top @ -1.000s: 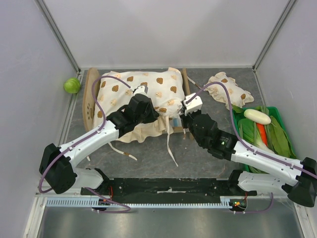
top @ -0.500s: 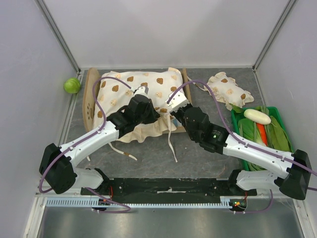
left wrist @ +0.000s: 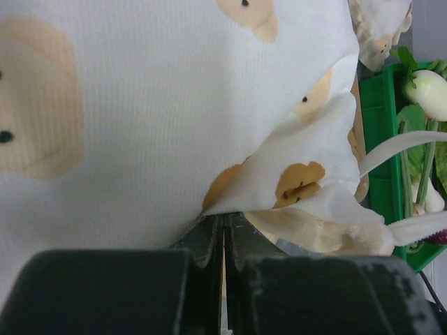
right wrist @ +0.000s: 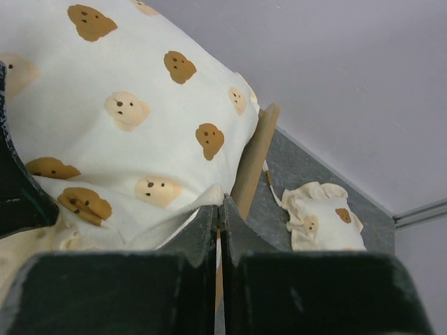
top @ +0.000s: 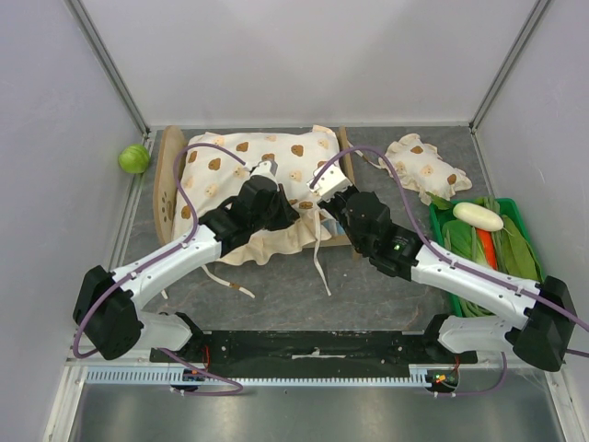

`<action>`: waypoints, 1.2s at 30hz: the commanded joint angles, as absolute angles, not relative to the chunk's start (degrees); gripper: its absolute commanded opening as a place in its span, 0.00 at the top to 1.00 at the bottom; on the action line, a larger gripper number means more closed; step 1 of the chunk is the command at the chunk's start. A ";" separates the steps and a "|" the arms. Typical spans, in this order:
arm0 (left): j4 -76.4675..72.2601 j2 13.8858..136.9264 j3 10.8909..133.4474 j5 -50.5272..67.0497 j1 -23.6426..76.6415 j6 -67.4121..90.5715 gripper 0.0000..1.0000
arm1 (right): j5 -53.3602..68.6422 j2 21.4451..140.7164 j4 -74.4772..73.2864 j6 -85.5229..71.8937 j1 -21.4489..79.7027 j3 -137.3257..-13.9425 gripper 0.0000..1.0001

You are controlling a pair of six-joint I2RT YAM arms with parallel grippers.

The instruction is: Set up the pet bed

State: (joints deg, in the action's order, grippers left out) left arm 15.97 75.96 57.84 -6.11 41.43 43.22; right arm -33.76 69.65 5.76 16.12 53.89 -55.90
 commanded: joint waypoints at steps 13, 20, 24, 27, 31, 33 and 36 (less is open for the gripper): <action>11.34 76.99 56.87 -3.43 40.87 44.21 0.98 | -30.32 73.65 10.02 9.41 49.31 -52.30 0.97; 10.81 77.26 56.34 -2.90 40.87 44.47 0.98 | -29.80 73.39 8.97 2.12 49.22 -47.55 0.97; 10.64 77.34 56.34 -2.81 40.87 44.56 0.98 | -33.12 75.32 5.46 0.09 49.31 -47.81 0.99; 10.72 77.17 56.16 -2.81 40.87 44.47 0.98 | -34.98 75.41 5.18 -2.20 49.22 -47.81 1.00; 10.63 77.25 56.08 -2.64 40.96 44.47 0.98 | -40.86 76.20 4.49 -1.67 48.26 -51.22 1.00; 10.46 77.43 56.07 -2.29 40.96 44.56 0.98 | -41.22 77.34 2.39 -1.14 47.12 -53.43 1.00; 10.11 77.69 56.07 -1.85 40.96 44.56 0.98 | -43.15 79.54 0.97 -1.84 45.80 -57.21 1.00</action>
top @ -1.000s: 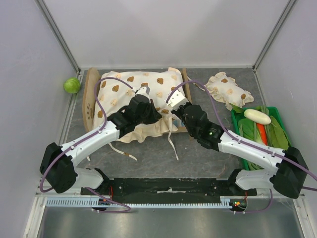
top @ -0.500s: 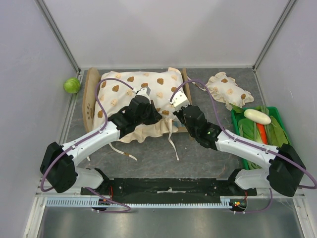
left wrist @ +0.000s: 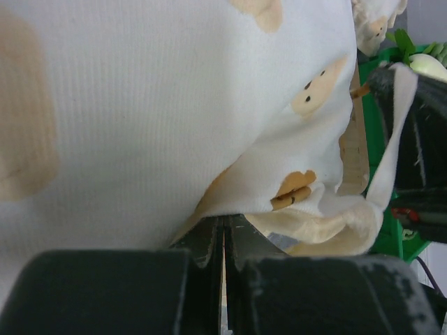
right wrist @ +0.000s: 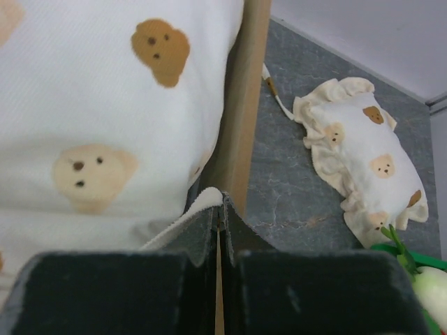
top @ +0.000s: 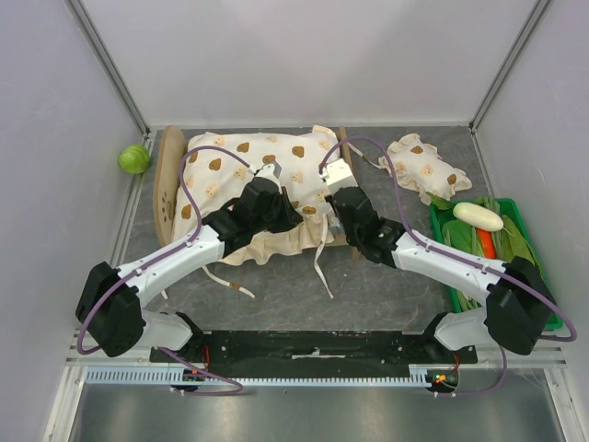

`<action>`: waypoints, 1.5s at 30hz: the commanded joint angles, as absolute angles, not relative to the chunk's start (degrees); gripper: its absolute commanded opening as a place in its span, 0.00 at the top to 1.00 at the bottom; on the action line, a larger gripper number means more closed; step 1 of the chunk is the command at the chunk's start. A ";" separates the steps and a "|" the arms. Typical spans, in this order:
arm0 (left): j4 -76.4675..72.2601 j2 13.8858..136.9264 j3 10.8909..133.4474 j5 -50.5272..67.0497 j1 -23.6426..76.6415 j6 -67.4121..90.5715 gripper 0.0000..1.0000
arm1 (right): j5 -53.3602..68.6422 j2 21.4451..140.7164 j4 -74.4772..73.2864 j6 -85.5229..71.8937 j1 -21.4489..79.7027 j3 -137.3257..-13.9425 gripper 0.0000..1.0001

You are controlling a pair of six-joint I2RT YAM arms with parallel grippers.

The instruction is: Set up the pet bed

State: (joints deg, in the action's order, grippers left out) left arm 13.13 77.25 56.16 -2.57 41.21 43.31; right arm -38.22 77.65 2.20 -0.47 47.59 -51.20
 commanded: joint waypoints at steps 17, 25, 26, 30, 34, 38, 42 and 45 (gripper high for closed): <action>10.02 78.05 56.34 -1.41 40.87 44.30 0.98 | -22.68 76.82 -4.74 -14.76 44.47 -49.31 1.00; 9.93 78.31 56.25 -1.41 40.96 44.12 0.98 | -18.56 68.21 -6.94 -19.51 44.74 -41.23 0.89; 9.93 78.40 56.34 -1.32 40.87 44.12 0.98 | -18.20 67.51 -6.94 -19.60 44.82 -40.70 0.84; 9.84 78.49 56.25 -1.23 40.87 44.12 0.98 | -17.84 66.27 -8.61 -18.38 44.82 -41.91 0.74; 9.93 78.31 56.16 -1.23 40.87 44.12 0.98 | -19.95 66.10 -13.53 -17.58 44.82 -46.66 0.46; 9.93 78.40 56.43 -1.23 40.87 44.12 0.98 | -22.32 62.77 -16.69 -17.84 44.82 -50.00 0.37; 9.93 78.75 56.69 -1.14 40.96 44.03 0.98 | -23.90 60.03 -18.71 -18.89 44.82 -51.24 0.32; 9.76 78.92 56.78 -1.06 40.87 44.12 0.98 | -26.80 59.06 -19.34 -21.44 44.82 -49.93 0.28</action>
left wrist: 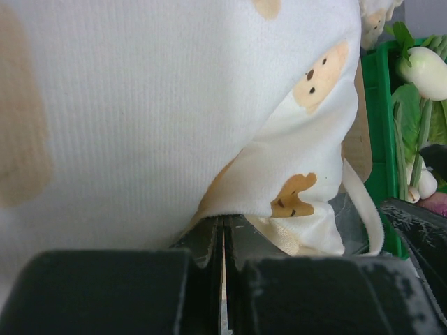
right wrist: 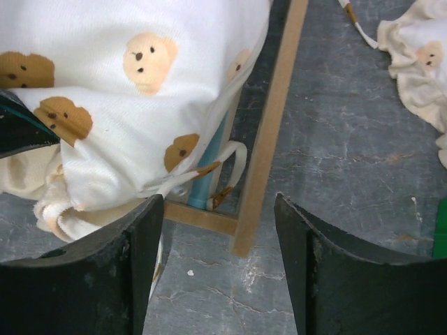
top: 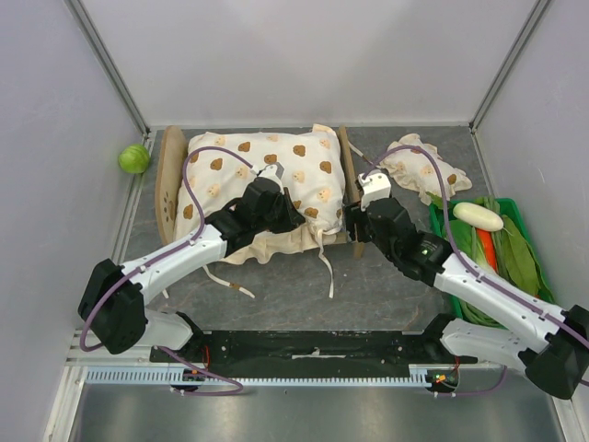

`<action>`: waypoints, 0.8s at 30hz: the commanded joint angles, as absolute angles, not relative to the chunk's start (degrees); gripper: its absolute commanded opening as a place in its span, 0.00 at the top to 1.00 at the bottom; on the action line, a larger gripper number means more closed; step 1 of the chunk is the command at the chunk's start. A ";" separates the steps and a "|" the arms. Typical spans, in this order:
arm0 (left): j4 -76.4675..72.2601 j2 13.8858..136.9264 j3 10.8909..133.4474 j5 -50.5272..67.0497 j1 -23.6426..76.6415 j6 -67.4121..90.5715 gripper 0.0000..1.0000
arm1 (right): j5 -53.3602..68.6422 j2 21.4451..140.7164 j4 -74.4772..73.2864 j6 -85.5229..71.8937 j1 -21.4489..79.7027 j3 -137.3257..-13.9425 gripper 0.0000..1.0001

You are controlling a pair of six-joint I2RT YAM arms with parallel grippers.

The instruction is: Set up the pet bed

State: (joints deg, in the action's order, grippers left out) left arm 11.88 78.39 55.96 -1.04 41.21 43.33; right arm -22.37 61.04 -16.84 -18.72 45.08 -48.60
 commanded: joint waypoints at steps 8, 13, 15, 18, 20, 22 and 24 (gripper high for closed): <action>9.84 79.01 57.04 -0.79 40.87 44.03 0.98 | -28.83 63.97 -19.25 -25.93 44.03 -46.41 0.28; 9.40 79.19 57.13 -0.26 40.96 43.86 0.98 | -27.16 68.46 -18.28 -26.46 42.37 -47.02 0.36; 9.32 79.63 57.48 -0.26 40.96 43.86 0.98 | -27.33 70.48 -17.41 -26.28 41.58 -47.37 0.45; 9.14 79.98 58.18 1.40 40.87 43.68 0.98 | -25.06 72.77 -14.51 -25.14 38.77 -47.90 0.89; 9.84 80.16 58.88 1.14 40.87 43.51 0.98 | -22.86 73.13 -14.68 -23.21 38.14 -50.61 1.00; 10.63 79.72 59.33 0.27 40.96 43.24 0.98 | -17.08 70.60 -13.72 -22.68 38.23 -51.33 1.00; 10.90 79.19 59.24 0.18 40.87 43.42 0.98 | -10.85 67.86 -12.57 -24.07 38.58 -50.37 1.00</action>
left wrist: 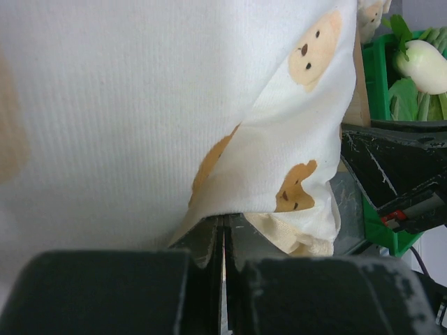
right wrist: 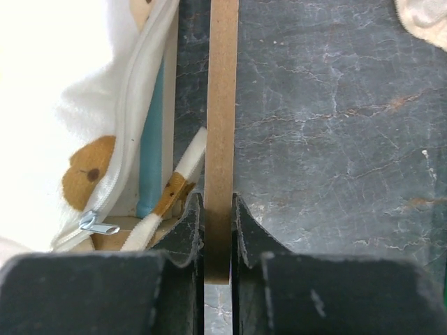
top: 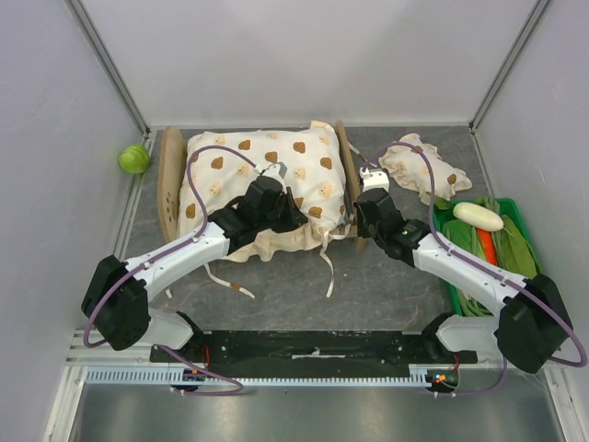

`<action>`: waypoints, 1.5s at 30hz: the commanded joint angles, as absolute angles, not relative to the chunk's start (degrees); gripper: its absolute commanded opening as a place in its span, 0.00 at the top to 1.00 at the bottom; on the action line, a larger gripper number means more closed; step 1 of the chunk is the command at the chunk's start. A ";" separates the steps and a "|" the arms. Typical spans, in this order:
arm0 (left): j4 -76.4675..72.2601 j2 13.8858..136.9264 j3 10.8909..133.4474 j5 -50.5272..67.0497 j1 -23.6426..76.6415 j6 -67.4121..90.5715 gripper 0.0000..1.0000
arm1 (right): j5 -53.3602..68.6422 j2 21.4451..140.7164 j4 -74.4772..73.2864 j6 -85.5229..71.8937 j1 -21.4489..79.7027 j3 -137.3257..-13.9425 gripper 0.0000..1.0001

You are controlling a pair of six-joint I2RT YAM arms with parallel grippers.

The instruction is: Set up the pet bed

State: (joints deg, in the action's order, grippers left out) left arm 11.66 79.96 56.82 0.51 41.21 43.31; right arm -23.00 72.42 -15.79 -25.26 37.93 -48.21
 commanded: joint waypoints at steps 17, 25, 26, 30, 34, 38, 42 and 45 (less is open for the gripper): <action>7.30 76.21 55.82 -1.05 40.17 46.93 0.98 | -22.43 53.71 -21.19 -20.59 48.52 -47.81 0.43; 7.21 75.94 55.81 -0.35 39.73 46.67 0.98 | -6.34 58.70 -20.39 -8.89 48.52 -49.74 0.36; 7.12 75.94 55.90 -0.26 39.64 46.58 0.98 | -5.02 59.58 -20.48 -8.27 48.52 -49.83 0.37; 7.29 75.85 55.64 -0.26 39.55 46.58 0.98 | -4.92 62.13 -18.72 -6.16 48.52 -49.05 0.36; 7.29 75.59 55.55 -0.35 39.46 46.58 0.98 | -4.84 63.28 -17.23 -3.61 48.60 -48.61 0.35; 7.30 75.59 55.63 -0.26 39.38 46.58 0.98 | -5.88 65.91 -16.00 -2.63 48.52 -48.34 0.36; 7.38 75.67 55.55 -0.35 39.37 46.49 0.98 | -6.15 68.64 -16.00 -3.07 48.60 -48.87 0.41; 7.38 75.59 55.55 -0.26 39.29 46.41 0.98 | -6.85 70.40 -15.73 -3.77 48.60 -48.43 0.43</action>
State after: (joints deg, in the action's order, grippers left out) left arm 10.61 77.45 55.42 0.58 40.21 45.56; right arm -6.07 68.88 -17.63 -4.23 48.40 -48.31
